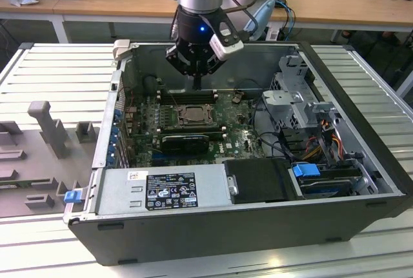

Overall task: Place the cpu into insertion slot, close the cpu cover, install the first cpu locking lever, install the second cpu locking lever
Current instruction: 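Install the first cpu locking lever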

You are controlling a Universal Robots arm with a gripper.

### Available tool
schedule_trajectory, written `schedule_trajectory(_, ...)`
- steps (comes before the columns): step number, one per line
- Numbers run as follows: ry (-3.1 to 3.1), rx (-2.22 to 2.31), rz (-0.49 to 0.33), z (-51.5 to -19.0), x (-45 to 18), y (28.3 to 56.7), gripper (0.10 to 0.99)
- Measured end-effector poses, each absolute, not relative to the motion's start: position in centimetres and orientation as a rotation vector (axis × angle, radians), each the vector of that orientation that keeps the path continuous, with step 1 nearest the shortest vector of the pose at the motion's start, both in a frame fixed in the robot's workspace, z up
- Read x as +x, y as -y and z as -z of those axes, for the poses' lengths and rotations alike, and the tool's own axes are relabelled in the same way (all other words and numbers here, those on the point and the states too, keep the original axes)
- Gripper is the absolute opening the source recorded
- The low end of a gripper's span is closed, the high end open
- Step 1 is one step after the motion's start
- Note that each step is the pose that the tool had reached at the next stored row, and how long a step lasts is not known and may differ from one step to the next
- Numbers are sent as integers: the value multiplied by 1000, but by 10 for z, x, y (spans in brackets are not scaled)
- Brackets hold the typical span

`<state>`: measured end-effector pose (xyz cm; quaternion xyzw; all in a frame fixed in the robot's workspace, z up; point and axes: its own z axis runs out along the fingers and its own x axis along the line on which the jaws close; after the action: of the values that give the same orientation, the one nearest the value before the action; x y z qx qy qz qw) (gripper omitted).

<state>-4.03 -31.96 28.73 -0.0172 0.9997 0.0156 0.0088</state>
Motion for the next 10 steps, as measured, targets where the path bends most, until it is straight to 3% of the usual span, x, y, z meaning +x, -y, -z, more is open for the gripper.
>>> schedule_trajectory(10, -3122, -53, -68, -274, -84, 320, 106)
